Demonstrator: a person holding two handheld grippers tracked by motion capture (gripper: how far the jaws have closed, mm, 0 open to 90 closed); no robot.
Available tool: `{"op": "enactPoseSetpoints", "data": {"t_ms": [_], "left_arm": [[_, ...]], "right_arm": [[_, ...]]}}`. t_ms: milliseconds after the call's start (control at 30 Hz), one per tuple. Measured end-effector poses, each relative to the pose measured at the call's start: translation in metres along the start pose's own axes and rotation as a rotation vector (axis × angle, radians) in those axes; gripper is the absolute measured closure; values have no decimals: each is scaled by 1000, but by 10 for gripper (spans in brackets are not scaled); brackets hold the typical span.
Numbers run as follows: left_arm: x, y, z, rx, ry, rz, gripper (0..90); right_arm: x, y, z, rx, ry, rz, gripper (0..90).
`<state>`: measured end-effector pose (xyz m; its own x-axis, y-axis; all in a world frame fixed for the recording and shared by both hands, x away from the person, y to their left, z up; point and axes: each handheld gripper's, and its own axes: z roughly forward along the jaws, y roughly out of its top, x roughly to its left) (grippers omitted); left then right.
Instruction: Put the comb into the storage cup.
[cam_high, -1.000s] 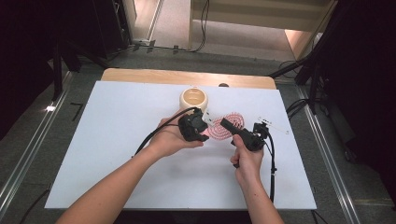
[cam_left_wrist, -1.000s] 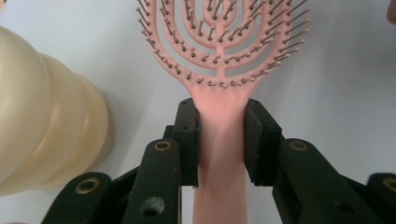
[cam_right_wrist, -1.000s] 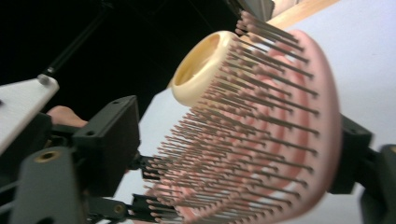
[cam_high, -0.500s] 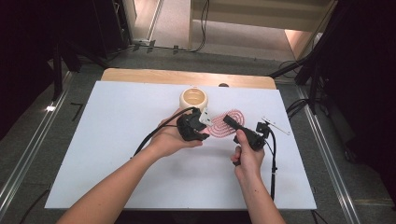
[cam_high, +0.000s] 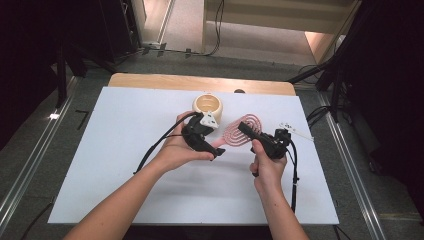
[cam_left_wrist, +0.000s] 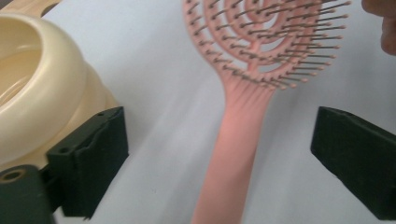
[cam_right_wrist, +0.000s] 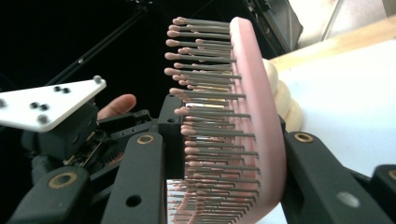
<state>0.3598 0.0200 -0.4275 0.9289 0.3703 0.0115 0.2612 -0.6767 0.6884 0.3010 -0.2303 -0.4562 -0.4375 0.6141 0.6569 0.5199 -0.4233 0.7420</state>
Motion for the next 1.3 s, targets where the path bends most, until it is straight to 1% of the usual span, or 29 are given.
{"op": "enactPoseSetpoints", "data": {"t_ms": [33, 67, 133, 233, 267, 300, 367, 467, 500, 567, 600, 633, 700, 767, 800, 833, 867, 900, 933, 1067, 1100, 1133, 1267, 1300], "left_arm": [[2, -2, -1, -3, 7, -16, 6], [3, -6, -3, -17, 6, -20, 0], [4, -11, -5, -45, 28, -40, 0], [5, -17, -10, -87, 35, -71, 0], [6, -19, -12, -100, 30, -86, 0], [7, -20, -14, -108, 30, -90, 0], [7, -23, -18, -135, 36, -106, 0], [7, -27, -23, -163, 41, -117, 0], [6, -29, -25, -178, 55, -119, 0], [8, -32, -29, -192, 46, -132, 0], [7, -34, -30, -202, 56, -134, 0], [7, -35, -31, -211, 53, -132, 0], [7, -39, -35, -218, 68, -133, 0], [8, -43, -37, -232, 69, -143, 0], [8, -46, -38, -239, 83, -144, 0], [8, -49, -40, -244, 87, -145, 0], [9, -51, -41, -249, 87, -150, 0], [9, -54, -42, -248, 96, -154, 0], [10, -58, -43, -253, 95, -163, 0], [13, -68, -47, -250, 103, -186, 0], [13, -70, -48, -252, 112, -192, 0], [14, -73, -49, -251, 114, -194, 0], [15, -84, -54, -268, 132, -207, 0], [16, -87, -55, -274, 136, -204, 0]], "right_arm": [[1, 1, 0, 0, 3, -8, 621], [1, 2, 0, 2, -1, -27, 622], [3, 3, 0, 6, 1, -46, 621], [6, 4, -1, 8, 1, -79, 622], [6, 5, -1, 9, -1, -81, 622], [7, 6, -1, 8, 0, -91, 622], [7, 7, -2, 4, 0, -95, 622], [9, 9, -3, 1, 2, -98, 622], [9, 10, -3, 3, 2, -105, 622], [11, 11, -4, 2, 2, -123, 622], [11, 11, -4, 3, 1, -134, 622], [12, 12, -4, 5, 1, -141, 622], [14, 13, -5, 4, 3, -149, 622], [14, 14, -5, 5, 4, -154, 622], [15, 15, -5, 7, 2, -160, 622], [15, 15, -5, 7, 2, -161, 622], [15, 16, -5, 7, 0, -172, 622], [16, 16, -5, 7, -2, -171, 622], [16, 17, -6, 7, -1, -173, 622], [17, 20, -6, 1, 0, -176, 622], [16, 21, -6, -1, 6, -178, 622], [17, 22, -7, 0, 7, -167, 622], [17, 25, -7, -2, 2, -182, 622], [18, 26, -7, -1, 2, -181, 622]]}}
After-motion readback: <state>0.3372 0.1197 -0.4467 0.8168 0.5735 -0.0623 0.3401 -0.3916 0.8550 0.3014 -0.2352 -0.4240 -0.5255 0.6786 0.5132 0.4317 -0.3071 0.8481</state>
